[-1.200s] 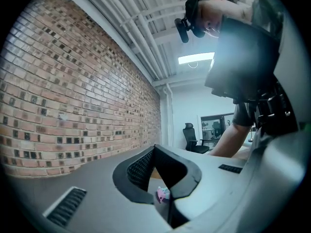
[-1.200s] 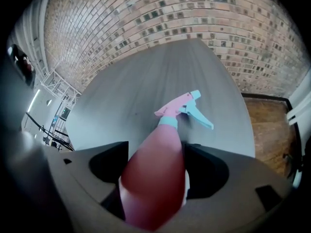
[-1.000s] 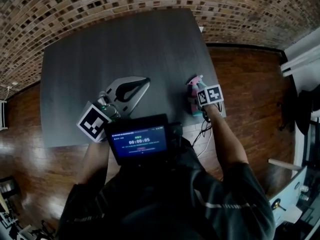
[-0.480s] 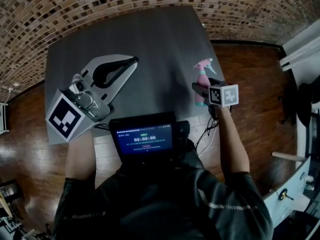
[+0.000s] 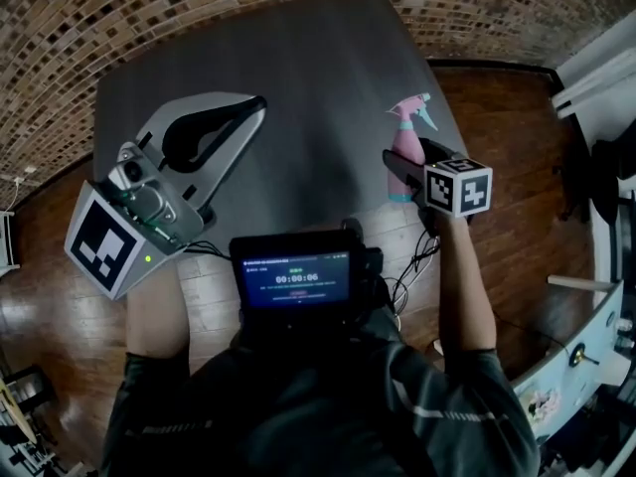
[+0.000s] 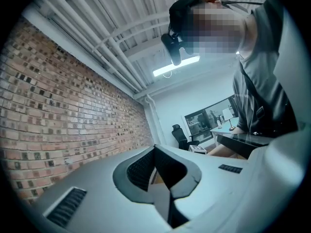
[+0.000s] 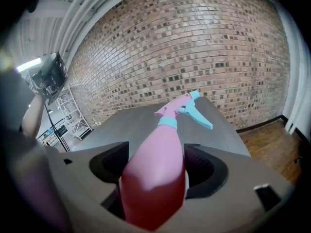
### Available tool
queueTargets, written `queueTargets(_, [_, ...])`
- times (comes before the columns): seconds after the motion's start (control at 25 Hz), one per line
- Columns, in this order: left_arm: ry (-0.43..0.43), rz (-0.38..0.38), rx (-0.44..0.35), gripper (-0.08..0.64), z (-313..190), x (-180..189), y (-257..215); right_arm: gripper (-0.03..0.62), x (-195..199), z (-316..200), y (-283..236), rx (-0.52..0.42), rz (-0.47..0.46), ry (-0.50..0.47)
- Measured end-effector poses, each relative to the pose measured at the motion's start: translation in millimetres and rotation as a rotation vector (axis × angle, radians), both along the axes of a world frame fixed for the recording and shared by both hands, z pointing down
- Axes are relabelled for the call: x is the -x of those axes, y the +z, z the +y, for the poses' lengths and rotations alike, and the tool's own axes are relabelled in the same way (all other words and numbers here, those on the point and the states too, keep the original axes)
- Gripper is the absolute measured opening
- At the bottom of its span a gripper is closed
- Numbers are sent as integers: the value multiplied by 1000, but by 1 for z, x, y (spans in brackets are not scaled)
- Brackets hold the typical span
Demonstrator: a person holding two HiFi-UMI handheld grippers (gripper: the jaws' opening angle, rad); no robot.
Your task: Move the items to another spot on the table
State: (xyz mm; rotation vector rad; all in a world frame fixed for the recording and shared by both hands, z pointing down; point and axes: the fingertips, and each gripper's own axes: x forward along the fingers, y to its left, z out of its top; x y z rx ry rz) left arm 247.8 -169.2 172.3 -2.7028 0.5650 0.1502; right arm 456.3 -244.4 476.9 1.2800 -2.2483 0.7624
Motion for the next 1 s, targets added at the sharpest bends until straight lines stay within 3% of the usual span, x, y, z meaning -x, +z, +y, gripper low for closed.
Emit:
queueTargets(0.2, [-29, 8, -20, -3, 27, 14, -4, 367, 30, 25, -17, -34, 5, -57])
queueTargets(0.44, [-292, -77, -155, -3, 24, 45, -20, 367, 57, 15, -38, -73, 0, -146])
queueTargets(0.68, [-522, -35, -101, -3, 36, 80, -25, 367, 90, 16, -53, -100, -40, -258])
queueTargets(1.0, [-754, -33, -30, -3, 123, 105, -11, 366, 172, 87, -89, -155, -53, -547])
